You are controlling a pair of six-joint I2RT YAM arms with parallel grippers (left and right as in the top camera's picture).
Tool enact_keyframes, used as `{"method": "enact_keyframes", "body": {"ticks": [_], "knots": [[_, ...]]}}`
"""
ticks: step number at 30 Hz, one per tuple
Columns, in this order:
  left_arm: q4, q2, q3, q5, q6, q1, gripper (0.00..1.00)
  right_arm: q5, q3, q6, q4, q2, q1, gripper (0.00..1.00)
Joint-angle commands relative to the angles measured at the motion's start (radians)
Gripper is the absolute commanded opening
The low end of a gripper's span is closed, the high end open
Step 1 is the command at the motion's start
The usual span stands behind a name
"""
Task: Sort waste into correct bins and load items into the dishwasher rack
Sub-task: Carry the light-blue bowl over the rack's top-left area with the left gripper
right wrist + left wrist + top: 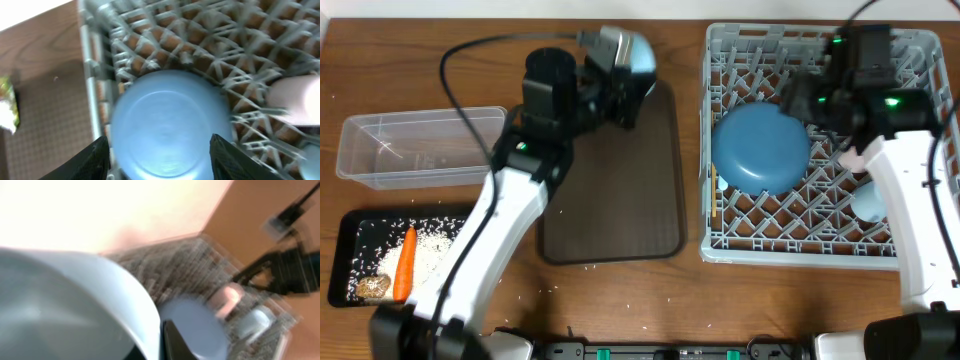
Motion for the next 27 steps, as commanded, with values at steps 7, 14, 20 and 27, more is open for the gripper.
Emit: {"method": "enact_keyframes", "body": {"ticks": [7,14,20,27], "knots": [[0.831,0.394,0.058,0.293,-0.676,0.005,0.06,-0.043,0.004,0.019,-0.021,-0.019,-0.107,0.61],[0.977,0.643,0.252,0.379,-0.893,-0.021,0.06,-0.042,0.004,0.015,-0.030,-0.019,-0.108,0.61],[0.894,0.724,0.382,0.424,-0.926,-0.065,0.06,-0.042,0.004,0.016,-0.043,-0.019,-0.108,0.61],[0.784,0.780,0.396,0.397,-0.922,-0.095,0.06,-0.042,0.004,0.015,-0.057,-0.019,-0.108,0.61]]}}
